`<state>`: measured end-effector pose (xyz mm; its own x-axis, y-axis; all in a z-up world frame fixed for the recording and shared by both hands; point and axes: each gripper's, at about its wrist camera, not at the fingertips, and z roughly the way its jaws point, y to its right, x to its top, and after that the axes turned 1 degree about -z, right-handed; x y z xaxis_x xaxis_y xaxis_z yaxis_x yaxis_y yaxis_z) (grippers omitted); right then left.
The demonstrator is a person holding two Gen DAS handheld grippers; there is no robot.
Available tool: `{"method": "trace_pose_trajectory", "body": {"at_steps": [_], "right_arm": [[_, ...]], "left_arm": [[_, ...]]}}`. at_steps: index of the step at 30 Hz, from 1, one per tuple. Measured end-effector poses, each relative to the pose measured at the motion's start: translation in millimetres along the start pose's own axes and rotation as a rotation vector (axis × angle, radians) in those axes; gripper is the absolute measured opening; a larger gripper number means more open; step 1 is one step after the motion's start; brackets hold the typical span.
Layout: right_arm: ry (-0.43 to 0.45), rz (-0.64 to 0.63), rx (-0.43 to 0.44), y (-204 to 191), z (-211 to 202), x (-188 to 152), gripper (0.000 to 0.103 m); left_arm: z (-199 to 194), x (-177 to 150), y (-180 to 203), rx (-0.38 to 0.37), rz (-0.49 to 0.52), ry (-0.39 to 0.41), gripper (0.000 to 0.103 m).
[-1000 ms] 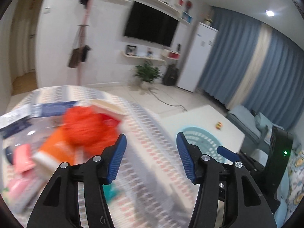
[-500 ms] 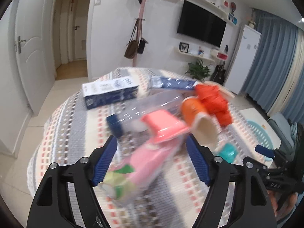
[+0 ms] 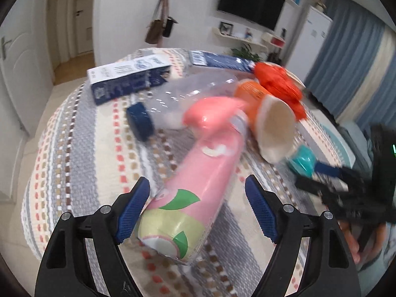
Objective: Collect trash
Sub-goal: 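Move both tools back over the trash pile, then grasp the pink bottle with the left gripper while the right grasps the teal packet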
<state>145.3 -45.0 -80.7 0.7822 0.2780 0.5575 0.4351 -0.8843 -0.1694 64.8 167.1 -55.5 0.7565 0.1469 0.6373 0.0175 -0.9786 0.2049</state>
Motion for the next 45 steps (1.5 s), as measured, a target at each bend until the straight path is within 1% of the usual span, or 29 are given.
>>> {"method": "trace_pose_trajectory", "body": {"at_steps": [5,9,12,13,14,15,17,19,20,22,24,26,31,37,41,45], "right_arm": [[-0.021,0.078,-0.003,5.0,8.9,14.4,0.082],[-0.011,0.132,-0.016,8.0,13.4,23.1,0.082],[0.002,0.119,-0.059,1.9,16.7,23.7,0.081],[0.006,0.107,-0.090,-1.4,17.3,23.3,0.077],[0.010,0.096,-0.117,-4.0,17.7,23.1,0.071],[0.015,0.086,-0.128,-6.0,17.7,22.7,0.068],[0.021,0.079,-0.135,-7.9,16.9,22.0,0.055],[0.027,0.073,-0.131,-8.3,14.3,20.1,0.051],[0.028,0.072,-0.128,-7.6,12.4,18.5,0.049],[0.035,0.065,-0.128,-3.5,4.3,12.0,0.047],[0.043,0.058,-0.127,-0.7,-1.5,5.6,0.047],[0.057,0.055,-0.124,2.7,-13.0,2.8,0.046],[0.115,0.060,-0.129,9.3,-39.7,8.6,0.046],[0.155,0.072,-0.127,21.3,-58.6,12.7,0.046],[0.170,0.081,-0.128,24.3,-64.2,15.7,0.046],[0.190,0.109,-0.126,34.9,-72.2,17.1,0.046]], "left_arm": [[-1.1,2.5,15.9,-0.019,0.024,0.006,0.077],[11.2,6.5,19.8,0.021,0.027,-0.025,0.077],[19.4,4.7,22.9,0.042,0.028,-0.044,0.076],[20.8,3.8,24.3,0.046,0.030,-0.047,0.075],[22.9,3.3,26.0,0.057,0.033,-0.051,0.072],[24.4,2.8,27.3,0.070,0.036,-0.054,0.066],[28.5,0.7,31.8,0.128,0.052,-0.064,0.059],[27.3,-1.8,34.6,0.142,0.059,-0.055,0.056],[25.7,-3.3,36.0,0.142,0.064,-0.049,0.053],[21.2,-6.9,40.0,0.146,0.071,-0.038,0.049],[14.2,-10.3,40.5,0.136,0.059,-0.020,0.047],[2.2,-13.9,40.4,0.108,0.042,0.020,0.047],[-25.2,-16.4,39.7,0.058,-0.013,0.088,0.047],[-54.8,-4.7,52.9,0.026,-0.035,0.186,0.047],[-66.3,5.1,63.4,0.001,-0.018,0.232,0.047],[-72.3,14.8,77.0,-0.025,0.005,0.260,0.047]]}}
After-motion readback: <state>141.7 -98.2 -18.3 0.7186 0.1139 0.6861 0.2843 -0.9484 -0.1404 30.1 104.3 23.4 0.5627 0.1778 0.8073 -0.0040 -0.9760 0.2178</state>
